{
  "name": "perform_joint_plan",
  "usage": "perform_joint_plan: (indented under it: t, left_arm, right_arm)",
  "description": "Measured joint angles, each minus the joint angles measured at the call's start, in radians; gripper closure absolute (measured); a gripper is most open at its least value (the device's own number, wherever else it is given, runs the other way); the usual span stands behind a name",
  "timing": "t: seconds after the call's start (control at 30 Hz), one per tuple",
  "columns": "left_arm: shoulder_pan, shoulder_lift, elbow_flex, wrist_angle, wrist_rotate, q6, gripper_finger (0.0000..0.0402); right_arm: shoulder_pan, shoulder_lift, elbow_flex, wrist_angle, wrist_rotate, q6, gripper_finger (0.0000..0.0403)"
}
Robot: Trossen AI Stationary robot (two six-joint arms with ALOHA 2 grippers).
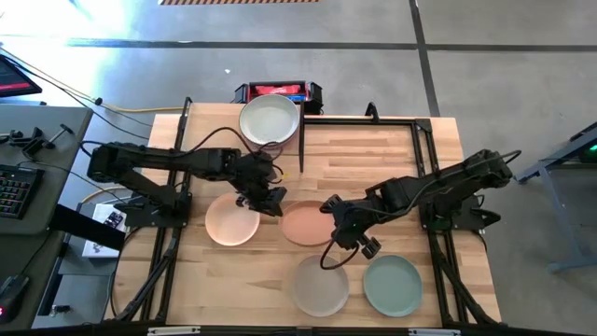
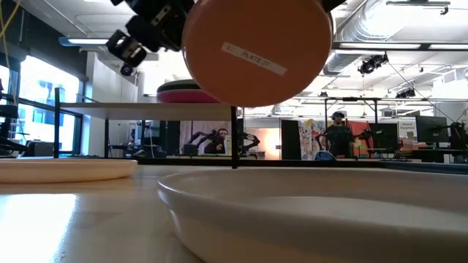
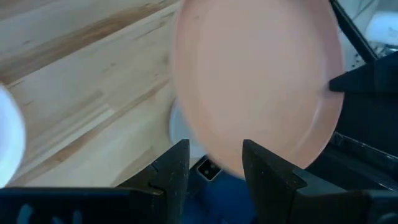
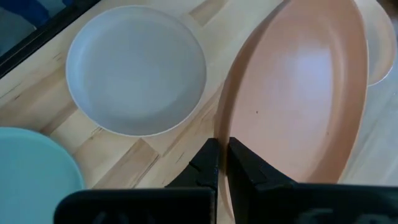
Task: Place and stack plates onto a shelf
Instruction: Put the orange plate on the shelf
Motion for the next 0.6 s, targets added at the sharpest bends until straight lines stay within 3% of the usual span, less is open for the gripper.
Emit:
perform_joint_plan:
  t: [0.6]
  left_arm:
    - [-0.016,0.119,0.0,0.062,0.056,0.004,0.0266]
  right_arm:
    - [0.0,0.001,0.0,-0.022,0.044,0.007,0.0403]
